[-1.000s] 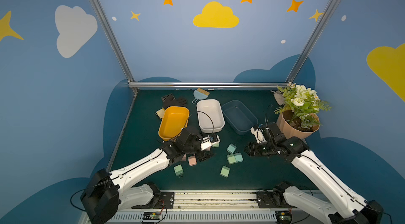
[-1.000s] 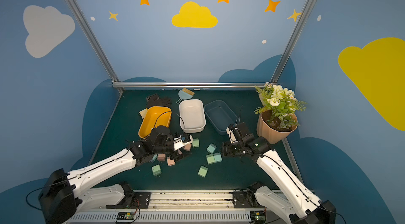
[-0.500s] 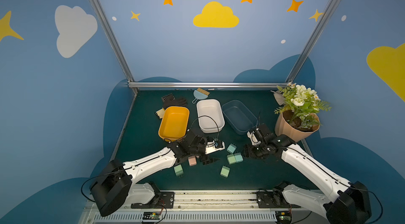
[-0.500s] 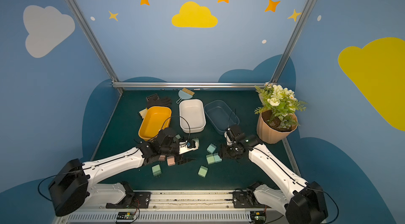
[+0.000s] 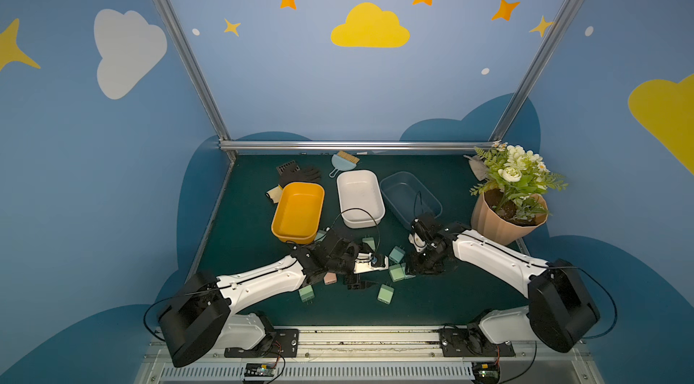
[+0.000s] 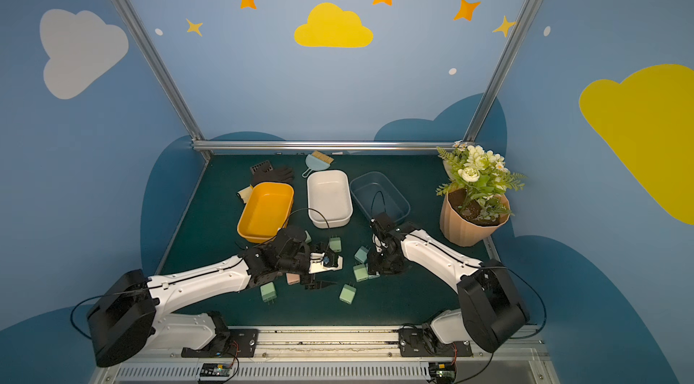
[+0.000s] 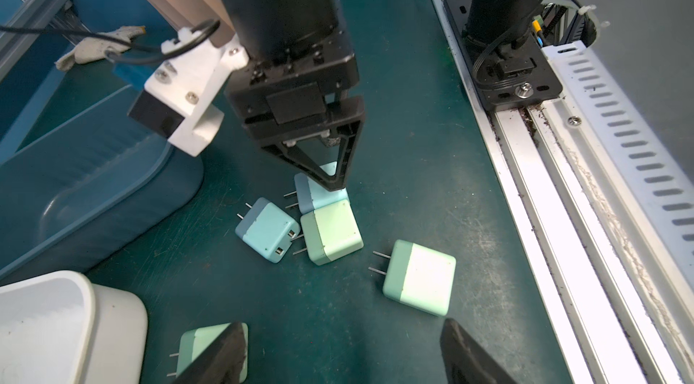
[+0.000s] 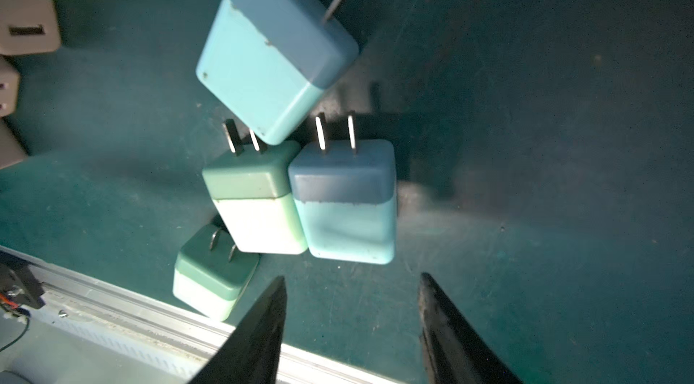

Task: Place the plugs by color into the storage box
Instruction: Pick up the plug from the center of the board.

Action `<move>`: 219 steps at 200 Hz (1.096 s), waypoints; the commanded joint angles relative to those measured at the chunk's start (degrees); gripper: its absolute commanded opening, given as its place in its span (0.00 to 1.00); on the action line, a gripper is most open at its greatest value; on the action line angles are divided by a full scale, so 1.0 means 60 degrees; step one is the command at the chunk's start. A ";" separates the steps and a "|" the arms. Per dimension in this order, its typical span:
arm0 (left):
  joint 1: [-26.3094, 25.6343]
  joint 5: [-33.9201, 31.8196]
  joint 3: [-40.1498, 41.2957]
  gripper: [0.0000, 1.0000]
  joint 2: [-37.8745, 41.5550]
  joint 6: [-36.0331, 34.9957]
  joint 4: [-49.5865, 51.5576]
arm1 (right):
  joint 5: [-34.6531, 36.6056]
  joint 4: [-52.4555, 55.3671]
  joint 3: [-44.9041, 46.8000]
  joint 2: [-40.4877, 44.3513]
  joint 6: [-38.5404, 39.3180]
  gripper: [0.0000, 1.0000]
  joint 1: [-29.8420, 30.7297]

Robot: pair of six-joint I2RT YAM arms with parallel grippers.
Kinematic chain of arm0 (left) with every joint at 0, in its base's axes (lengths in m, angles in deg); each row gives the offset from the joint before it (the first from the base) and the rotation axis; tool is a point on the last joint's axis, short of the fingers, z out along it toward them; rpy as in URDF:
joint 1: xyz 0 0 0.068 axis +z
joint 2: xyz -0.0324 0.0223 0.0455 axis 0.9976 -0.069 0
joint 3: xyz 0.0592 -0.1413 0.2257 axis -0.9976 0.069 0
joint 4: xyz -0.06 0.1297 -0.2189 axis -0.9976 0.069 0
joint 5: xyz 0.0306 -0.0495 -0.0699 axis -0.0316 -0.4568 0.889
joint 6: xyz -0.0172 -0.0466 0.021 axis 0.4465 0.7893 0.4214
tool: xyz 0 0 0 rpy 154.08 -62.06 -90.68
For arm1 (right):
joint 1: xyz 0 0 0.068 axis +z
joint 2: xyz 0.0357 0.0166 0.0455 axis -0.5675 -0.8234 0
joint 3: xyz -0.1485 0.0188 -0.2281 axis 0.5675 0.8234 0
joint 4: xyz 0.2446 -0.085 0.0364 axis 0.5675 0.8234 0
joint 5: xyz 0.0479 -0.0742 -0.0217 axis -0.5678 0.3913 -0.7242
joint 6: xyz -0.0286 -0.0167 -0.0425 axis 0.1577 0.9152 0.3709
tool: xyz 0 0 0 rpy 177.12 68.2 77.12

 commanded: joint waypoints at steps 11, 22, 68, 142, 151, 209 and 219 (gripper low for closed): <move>-0.0051 0.0186 -0.0251 0.82 -0.0087 -0.0237 0.0295 | 0.0479 -0.0160 -0.0366 -0.0381 0.0232 0.58 0.0219; -0.0074 0.0184 -0.0291 0.82 -0.0101 -0.0264 0.0361 | 0.0545 -0.0196 -0.0361 -0.0485 0.0238 0.58 0.0278; -0.0279 0.0151 -0.0401 0.80 -0.0173 -0.0425 0.0617 | 0.0907 -0.0351 -0.0337 -0.0793 0.0246 0.57 0.0345; -0.0836 -0.0190 -0.0350 0.79 -0.0052 -0.0915 0.0852 | 0.1110 -0.0622 -0.0392 -0.0973 0.0211 0.54 0.0451; -0.0875 -0.0249 -0.0367 0.79 -0.0082 -0.0916 0.0867 | 0.1111 -0.0609 -0.0450 -0.1033 0.0272 0.54 0.0502; -0.1052 -0.0391 -0.0370 0.76 0.0210 -0.1080 0.0931 | 0.1213 -0.0297 -0.0557 -0.1163 0.0382 0.39 0.0667; -0.1042 -0.0456 -0.0333 0.76 0.0308 -0.1080 0.0864 | 0.1253 -0.0175 -0.0572 -0.1093 0.0381 0.37 0.0693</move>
